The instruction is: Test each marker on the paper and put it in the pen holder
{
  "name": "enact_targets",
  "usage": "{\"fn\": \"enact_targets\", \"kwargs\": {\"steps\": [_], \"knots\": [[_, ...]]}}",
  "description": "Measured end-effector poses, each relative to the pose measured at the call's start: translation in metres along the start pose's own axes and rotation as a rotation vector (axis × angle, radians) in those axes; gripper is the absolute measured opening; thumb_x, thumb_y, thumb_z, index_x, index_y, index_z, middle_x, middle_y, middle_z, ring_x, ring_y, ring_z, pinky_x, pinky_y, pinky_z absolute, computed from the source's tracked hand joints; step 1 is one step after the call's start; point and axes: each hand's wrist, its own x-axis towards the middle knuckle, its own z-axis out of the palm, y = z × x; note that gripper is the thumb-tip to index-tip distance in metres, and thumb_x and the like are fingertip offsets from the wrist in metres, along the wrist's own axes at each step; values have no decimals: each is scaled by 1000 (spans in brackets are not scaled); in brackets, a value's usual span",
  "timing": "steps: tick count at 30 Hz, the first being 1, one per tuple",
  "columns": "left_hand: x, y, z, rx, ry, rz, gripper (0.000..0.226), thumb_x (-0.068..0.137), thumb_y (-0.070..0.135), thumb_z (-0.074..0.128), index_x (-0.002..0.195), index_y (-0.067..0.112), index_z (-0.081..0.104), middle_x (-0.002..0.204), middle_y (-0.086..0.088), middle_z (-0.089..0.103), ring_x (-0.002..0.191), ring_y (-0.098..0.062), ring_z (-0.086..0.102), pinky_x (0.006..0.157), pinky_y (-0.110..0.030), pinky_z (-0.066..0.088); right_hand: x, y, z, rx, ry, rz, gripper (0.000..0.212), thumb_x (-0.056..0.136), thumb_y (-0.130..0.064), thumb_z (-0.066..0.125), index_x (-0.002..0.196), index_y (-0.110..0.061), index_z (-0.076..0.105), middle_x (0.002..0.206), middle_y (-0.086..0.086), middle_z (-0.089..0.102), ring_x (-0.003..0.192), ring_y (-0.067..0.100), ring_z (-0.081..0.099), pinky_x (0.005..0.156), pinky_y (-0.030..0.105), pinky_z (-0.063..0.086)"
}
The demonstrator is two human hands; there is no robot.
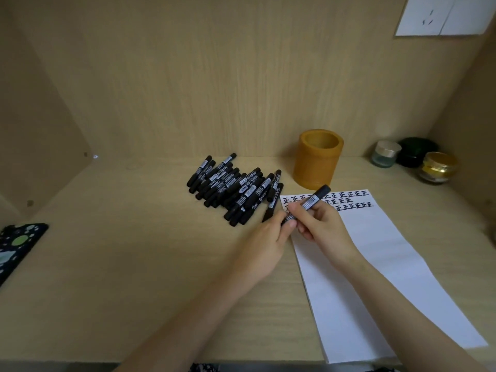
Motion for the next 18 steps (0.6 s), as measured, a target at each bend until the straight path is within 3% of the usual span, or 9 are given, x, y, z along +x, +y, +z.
{"fn": "enact_targets", "kwargs": {"steps": [2, 4, 7, 10, 12, 14, 18], "knots": [[2, -2, 3, 2, 1, 27, 27, 101, 34, 33, 116, 20, 51, 71, 6, 57, 61, -5, 52, 58, -30, 40, -1, 1, -3, -16, -6, -19, 23, 93, -19, 59, 74, -6, 59, 52, 0, 45, 47, 7, 40, 47, 14, 33], [5, -6, 4, -84, -5, 31, 19, 100, 34, 37, 100, 27, 55, 58, 7, 47, 52, -4, 43, 54, -28, 34, -2, 3, -4, -19, -1, -18, 26, 94, -19, 57, 72, -5, 54, 51, 0, 44, 46, 7, 38, 47, 14, 33], [10, -5, 6, -285, -28, 15, 18, 98, 30, 43, 87, 28, 57, 64, 4, 49, 58, -7, 42, 60, -34, 36, -2, 5, -6, 7, 5, -18, 25, 95, -19, 56, 75, -4, 52, 51, -1, 42, 46, 7, 35, 45, 14, 31], [12, -2, 6, -461, -54, 28, 23, 94, 28, 46, 87, 12, 61, 72, -13, 52, 60, -13, 38, 59, -29, 33, -2, 5, -9, 8, -2, -25, 23, 95, -18, 55, 75, -7, 53, 51, -2, 42, 45, 7, 36, 45, 14, 32], [14, -3, 6, -510, -76, 34, 22, 97, 21, 47, 87, 6, 60, 72, -16, 48, 57, -11, 35, 52, -21, 30, -2, 5, -10, 15, -7, -28, 23, 96, -17, 54, 74, -7, 52, 51, -2, 42, 45, 6, 35, 45, 13, 31], [15, -4, 5, -559, -96, 19, 19, 98, 14, 46, 85, 6, 59, 64, -11, 41, 50, -3, 31, 45, -12, 26, -3, 5, -10, 17, -6, -32, 24, 95, -18, 54, 74, -7, 52, 50, -3, 41, 45, 6, 34, 45, 13, 31], [14, 2, 0, -608, -162, 29, 20, 98, 9, 44, 86, 6, 60, 46, 16, 44, 39, 3, 36, 41, -5, 26, -4, 5, -12, 2, 2, -48, 25, 95, -18, 54, 70, -11, 53, 50, -3, 43, 45, 6, 35, 45, 13, 31]]}}
